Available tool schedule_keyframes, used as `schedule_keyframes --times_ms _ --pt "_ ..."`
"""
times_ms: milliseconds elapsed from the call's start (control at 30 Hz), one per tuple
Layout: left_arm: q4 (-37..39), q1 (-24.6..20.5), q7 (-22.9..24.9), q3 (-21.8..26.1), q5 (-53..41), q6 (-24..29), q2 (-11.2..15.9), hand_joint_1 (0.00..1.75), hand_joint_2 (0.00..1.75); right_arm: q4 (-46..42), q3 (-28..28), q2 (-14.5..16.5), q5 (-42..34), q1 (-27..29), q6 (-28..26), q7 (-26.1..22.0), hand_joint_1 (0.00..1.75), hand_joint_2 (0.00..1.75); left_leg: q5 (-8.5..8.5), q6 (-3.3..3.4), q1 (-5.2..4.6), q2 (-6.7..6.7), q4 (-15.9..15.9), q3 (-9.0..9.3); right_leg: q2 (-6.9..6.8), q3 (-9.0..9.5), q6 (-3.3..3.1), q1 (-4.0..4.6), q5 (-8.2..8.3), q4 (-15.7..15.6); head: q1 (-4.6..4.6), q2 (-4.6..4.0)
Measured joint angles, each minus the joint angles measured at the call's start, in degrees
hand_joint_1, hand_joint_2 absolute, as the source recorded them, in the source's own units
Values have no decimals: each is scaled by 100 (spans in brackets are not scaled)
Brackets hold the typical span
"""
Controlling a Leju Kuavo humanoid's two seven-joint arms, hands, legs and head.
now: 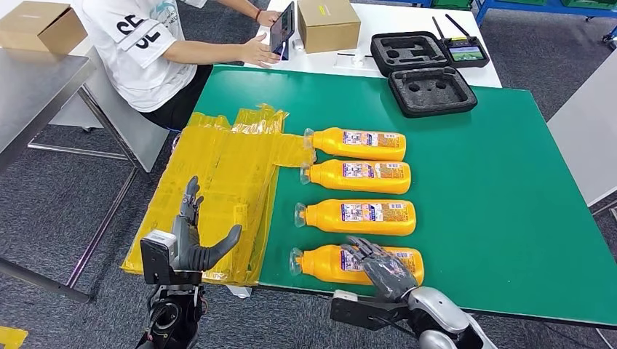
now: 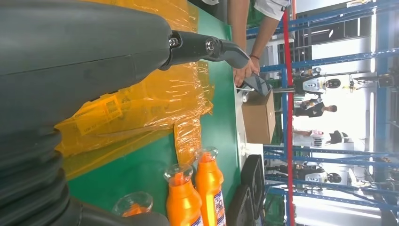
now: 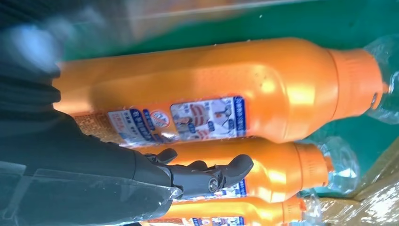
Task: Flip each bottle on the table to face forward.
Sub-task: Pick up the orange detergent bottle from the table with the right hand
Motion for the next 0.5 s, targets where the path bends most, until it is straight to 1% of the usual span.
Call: schedule_keyframes --times_ms 300,500 --pt "1 -8 34 2 19 -11 -28 0 175 -2 -223 -105 -61 83 -20 -30 0 175 0 0 0 -1 0 -2 0 0 0 0 0 0 -1 1" --pt "-27 143 6 7 21 83 -28 0 175 56 -329 -143 -38 72 9 -207 0 175 -1 0 0 0 0 -5 0 -2 0 0 0 0 -1 1"
